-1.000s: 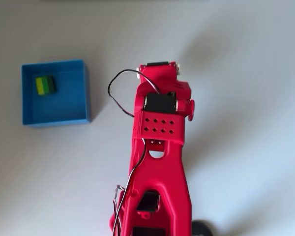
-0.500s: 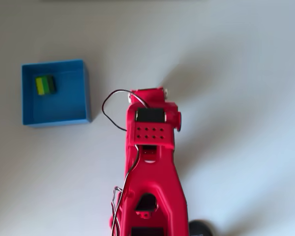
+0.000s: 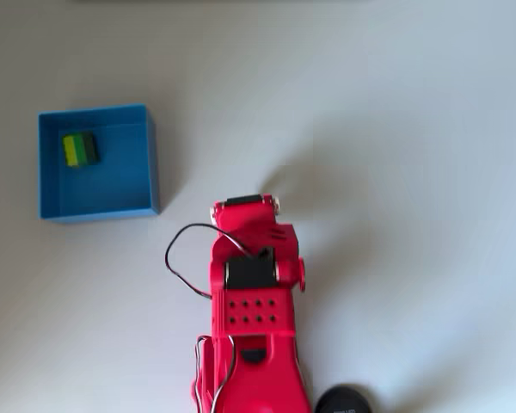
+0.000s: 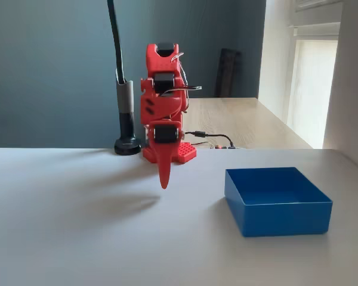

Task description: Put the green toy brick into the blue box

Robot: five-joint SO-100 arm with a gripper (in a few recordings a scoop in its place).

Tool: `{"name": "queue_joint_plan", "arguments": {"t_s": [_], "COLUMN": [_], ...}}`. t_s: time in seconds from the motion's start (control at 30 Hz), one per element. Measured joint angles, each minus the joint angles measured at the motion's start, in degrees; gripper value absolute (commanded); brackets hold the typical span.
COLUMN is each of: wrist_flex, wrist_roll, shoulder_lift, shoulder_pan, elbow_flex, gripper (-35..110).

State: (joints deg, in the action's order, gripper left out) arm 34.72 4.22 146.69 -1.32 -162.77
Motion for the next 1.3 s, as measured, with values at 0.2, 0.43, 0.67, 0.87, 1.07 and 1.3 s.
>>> {"name": "queue_joint_plan", "arguments": {"t_s": [0.2,0.43,0.67,0.87,1.07,1.3], "wrist_flex": [0.0,0.0,0.18,4.13,10.46,13.1], "wrist_roll": [-1.93,-3.16,-4.75,-6.68,-7.91,-7.91], "shoulder_lift": [10.99,21.53,28.74,33.13,37.88,39.9], "shoulder_pan": [0.0,0.0,0.0,0.0,0.0,0.0], "elbow_flex": [-7.21,-13.18,-15.82,-16.0,-16.0,-16.0], "gripper": [0,0,0,0,0,0]}}
